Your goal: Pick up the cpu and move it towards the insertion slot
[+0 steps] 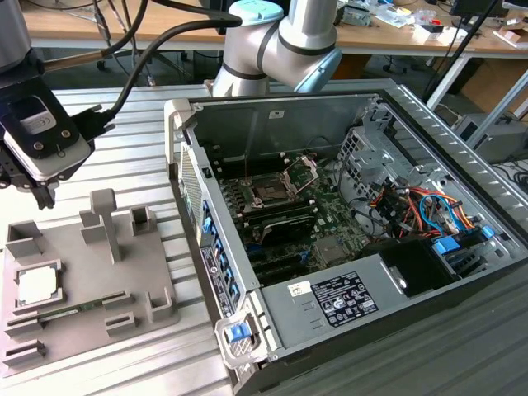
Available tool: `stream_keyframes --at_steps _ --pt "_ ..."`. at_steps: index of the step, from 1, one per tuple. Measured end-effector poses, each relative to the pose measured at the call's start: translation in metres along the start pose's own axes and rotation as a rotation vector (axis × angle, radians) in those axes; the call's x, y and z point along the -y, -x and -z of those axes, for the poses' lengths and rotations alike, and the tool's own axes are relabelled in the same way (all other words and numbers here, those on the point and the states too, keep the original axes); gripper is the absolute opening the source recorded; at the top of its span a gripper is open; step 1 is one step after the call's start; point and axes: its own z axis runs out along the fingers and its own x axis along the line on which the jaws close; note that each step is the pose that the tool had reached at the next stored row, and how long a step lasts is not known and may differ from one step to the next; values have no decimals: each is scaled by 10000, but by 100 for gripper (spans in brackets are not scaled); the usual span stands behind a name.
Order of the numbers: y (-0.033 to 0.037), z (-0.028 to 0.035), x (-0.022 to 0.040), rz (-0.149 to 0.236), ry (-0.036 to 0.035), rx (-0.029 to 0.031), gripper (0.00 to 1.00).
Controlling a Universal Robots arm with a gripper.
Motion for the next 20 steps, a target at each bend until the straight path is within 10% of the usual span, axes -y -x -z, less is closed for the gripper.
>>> stream_keyframes --at_steps 20 --pt "-37 -12 0 0 0 0 11"
